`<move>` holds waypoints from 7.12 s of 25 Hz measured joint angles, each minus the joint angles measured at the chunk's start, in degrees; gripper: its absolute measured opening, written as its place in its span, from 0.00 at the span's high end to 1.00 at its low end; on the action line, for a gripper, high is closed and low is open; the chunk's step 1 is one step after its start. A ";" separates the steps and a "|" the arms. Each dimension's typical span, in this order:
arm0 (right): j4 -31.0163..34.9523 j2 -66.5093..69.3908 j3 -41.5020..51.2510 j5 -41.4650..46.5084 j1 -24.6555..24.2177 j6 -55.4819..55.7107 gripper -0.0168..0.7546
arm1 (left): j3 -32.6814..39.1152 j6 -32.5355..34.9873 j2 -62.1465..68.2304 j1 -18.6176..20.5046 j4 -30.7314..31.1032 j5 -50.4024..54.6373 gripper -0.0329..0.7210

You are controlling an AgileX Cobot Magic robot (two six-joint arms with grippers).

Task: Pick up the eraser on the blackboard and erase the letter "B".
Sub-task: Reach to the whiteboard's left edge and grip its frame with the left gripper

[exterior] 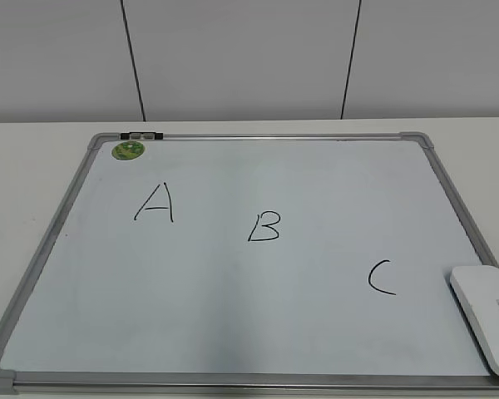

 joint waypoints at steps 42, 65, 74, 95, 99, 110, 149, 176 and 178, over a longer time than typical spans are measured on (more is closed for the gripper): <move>0.00 0.00 0.00 0.00 0.00 0.00 0.26 | -4.41 -0.32 41.31 -0.75 -3.74 -11.99 0.54; 0.00 0.00 0.00 0.00 0.00 0.00 0.26 | -38.55 3.55 87.98 -6.21 -6.90 -9.13 0.54; 0.00 0.00 0.00 0.00 0.00 0.00 0.26 | -48.29 2.27 101.72 -6.30 -7.04 -6.22 0.54; 0.00 0.00 0.00 0.00 0.00 0.00 0.26 | -61.39 1.17 122.41 -6.30 -2.85 -6.06 0.54; 0.00 0.00 0.00 0.00 0.00 0.00 0.26 | -62.46 1.08 124.31 -6.30 -2.85 -6.06 0.54; 0.00 0.00 0.00 0.00 0.00 0.00 0.26 | -63.05 1.08 126.49 -5.96 -2.85 -5.83 0.54; 0.00 0.00 0.00 0.00 0.00 0.00 0.26 | -65.92 0.95 127.51 -5.96 -2.85 -2.22 0.61; 0.00 0.00 0.00 0.00 0.00 0.00 0.26 | -66.14 0.95 127.92 -5.96 -4.00 -2.68 0.64; 0.00 0.00 0.00 0.00 0.00 0.00 0.26 | -66.14 0.95 127.92 -5.96 -4.00 -2.68 0.64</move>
